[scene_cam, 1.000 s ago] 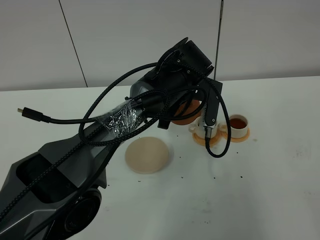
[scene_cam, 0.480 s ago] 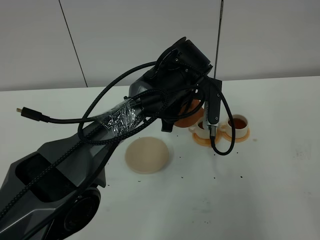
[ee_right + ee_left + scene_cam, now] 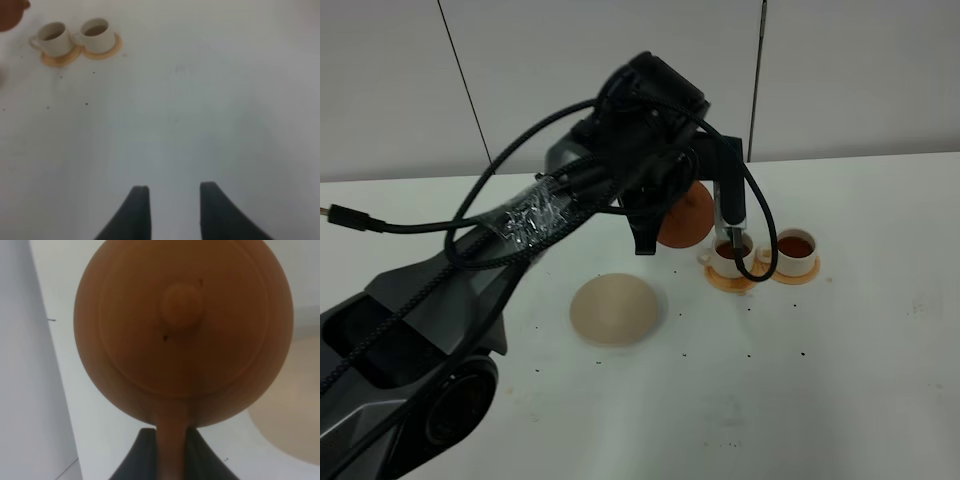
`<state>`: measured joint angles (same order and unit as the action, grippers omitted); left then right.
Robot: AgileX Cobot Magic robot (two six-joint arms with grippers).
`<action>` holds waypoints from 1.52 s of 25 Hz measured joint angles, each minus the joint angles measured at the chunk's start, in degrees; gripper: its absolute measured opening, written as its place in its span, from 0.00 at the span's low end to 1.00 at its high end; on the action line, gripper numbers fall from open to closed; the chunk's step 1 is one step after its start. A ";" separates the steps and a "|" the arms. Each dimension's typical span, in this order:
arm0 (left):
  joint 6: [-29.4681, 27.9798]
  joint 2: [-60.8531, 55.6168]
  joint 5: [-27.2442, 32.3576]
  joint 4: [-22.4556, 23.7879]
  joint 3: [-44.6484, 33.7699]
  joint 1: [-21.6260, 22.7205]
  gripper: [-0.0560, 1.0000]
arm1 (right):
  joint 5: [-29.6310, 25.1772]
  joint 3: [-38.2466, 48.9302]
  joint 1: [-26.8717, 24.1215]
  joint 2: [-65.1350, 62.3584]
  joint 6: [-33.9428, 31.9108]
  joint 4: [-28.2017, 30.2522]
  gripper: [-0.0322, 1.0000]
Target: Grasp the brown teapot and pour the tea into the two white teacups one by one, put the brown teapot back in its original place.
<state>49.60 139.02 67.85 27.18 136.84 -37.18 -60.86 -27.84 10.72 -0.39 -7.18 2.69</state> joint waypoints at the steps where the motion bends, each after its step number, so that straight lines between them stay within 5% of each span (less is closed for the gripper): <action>1: -0.06 -0.52 0.00 -0.75 0.00 0.38 0.21 | 0.00 0.00 0.00 0.00 0.00 0.00 0.26; 11: -0.67 -1.53 0.11 -10.62 0.00 4.04 0.21 | 0.00 0.00 0.00 0.00 0.01 0.00 0.26; 21: -8.33 -1.53 0.11 -18.91 0.00 4.09 0.21 | 0.00 0.00 0.00 0.00 0.01 0.00 0.26; 38: -10.94 -1.53 0.17 -20.87 0.00 4.09 0.21 | 0.00 0.00 0.00 0.00 0.01 0.00 0.26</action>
<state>38.66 137.48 68.02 6.31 136.84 -33.09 -60.86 -27.84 10.72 -0.39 -7.18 2.69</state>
